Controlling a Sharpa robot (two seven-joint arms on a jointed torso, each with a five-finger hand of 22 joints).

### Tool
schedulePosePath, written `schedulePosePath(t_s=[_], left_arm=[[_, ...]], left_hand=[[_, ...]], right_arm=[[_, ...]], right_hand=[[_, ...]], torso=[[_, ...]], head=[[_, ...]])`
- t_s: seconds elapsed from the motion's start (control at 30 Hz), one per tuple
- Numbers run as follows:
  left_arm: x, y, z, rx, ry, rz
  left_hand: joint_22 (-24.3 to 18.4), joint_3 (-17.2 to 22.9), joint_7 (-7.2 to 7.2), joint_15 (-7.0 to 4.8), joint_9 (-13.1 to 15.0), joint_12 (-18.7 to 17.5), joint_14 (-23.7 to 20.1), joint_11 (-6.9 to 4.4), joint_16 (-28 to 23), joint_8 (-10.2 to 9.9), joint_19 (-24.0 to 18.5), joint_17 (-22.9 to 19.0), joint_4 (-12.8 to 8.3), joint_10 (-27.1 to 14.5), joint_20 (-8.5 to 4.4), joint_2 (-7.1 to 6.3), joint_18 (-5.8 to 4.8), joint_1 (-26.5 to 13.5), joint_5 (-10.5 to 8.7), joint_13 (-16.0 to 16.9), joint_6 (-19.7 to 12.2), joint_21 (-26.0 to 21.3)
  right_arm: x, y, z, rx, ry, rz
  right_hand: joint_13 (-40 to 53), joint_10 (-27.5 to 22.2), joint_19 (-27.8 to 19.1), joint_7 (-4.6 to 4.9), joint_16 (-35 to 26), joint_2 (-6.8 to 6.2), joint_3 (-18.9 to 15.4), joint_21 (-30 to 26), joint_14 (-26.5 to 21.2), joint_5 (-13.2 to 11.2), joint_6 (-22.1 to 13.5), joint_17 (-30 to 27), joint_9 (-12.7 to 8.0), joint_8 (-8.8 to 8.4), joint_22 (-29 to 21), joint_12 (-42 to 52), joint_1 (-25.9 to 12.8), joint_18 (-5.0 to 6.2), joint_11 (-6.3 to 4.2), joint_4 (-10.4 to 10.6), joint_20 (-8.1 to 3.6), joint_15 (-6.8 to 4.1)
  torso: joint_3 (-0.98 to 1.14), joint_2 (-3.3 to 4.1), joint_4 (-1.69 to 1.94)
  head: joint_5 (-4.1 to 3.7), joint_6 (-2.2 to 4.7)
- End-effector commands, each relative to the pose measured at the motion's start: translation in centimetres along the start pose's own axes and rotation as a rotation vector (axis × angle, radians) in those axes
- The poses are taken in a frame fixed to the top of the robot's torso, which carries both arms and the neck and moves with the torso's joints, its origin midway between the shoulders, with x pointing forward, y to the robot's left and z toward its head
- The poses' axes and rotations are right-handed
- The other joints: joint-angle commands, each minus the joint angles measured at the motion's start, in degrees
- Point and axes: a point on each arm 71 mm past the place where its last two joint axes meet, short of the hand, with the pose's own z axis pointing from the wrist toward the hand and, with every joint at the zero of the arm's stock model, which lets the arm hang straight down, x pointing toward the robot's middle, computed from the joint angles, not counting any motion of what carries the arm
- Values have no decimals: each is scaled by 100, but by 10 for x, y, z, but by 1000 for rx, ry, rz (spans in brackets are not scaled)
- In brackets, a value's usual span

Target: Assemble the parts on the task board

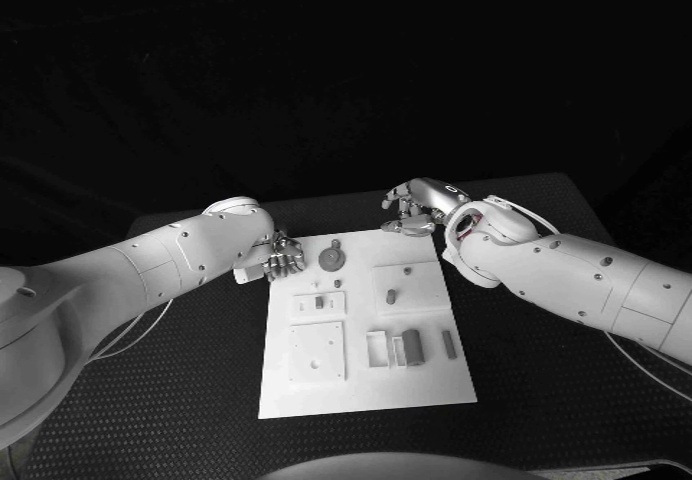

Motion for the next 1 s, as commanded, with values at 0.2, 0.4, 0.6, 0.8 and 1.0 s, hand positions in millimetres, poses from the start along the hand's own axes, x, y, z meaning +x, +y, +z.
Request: schedulePosePath(t_s=[0.2, 0.4, 0.6, 0.8, 1.0], left_arm=[[-2, 0, -1, 28, -16, -40], [-4, 2, -2, 50, -40, -58], [-2, 7, -6, 67, -24, -114], [4, 14, -15, 85, 4, -160], [12, 24, -29, 96, 25, -179]], left_hand=[[108, 282, -41, -4, 42, 9, 41, -32, 44, 24, 43, -48, 14, 57, 3, 188, 34, 267, -27, -37, 193, 7], [120, 459, -104, -24, 73, 33, 130, -85, 89, 73, 127, -75, -2, 166, -15, 224, 39, 399, -27, -59, 378, 42], [118, 521, -136, -54, 67, 22, 230, -120, 97, 50, 212, -110, -14, 269, -41, 247, 47, 420, -27, -88, 472, 73], [117, 535, -155, -70, 66, 5, 298, -140, 94, 22, 259, -137, -31, 340, -58, 242, 50, 421, -28, -110, 536, 86], [118, 541, -171, -82, 69, -4, 344, -155, 97, 5, 293, -153, -35, 392, -69, 237, 51, 425, -28, -123, 583, 97]], right_arm=[[1, -1, 0, 1, 15, -2], [1, -2, 0, 4, 14, -3], [0, -3, -1, 6, 14, -4], [0, -5, -1, 8, 12, -5], [-1, -7, -3, 13, 12, -7]], right_hand=[[-11, -25, 6, 51, -18, 50, -31, -37, 39, 33, -2, 8, -6, -21, 101, 39, -25, 232, -4, 5, -50, -3], [-11, -25, 6, 51, -18, 50, -32, -37, 39, 33, -2, 8, -6, -22, 101, 40, -27, 232, -4, 7, -50, -3], [-12, -24, 7, 51, -18, 49, -33, -37, 39, 33, -2, 8, -7, -22, 101, 41, -30, 232, -4, 8, -50, -3], [-13, -25, 7, 51, -19, 49, -33, -38, 39, 33, -2, 8, -7, -22, 101, 42, -32, 232, -4, 10, -50, -3], [-14, -25, 7, 51, -19, 48, -33, -38, 39, 33, -1, 8, -7, -21, 101, 42, -33, 232, -4, 10, -50, -3]], torso=[[0, -1, -5], [0, -3, 3], [-3, -3, 5], [-4, -11, 9], [-9, -8, 23]], head=[[3, -7], [0, -10], [-1, -7], [7, -1], [12, 1]])
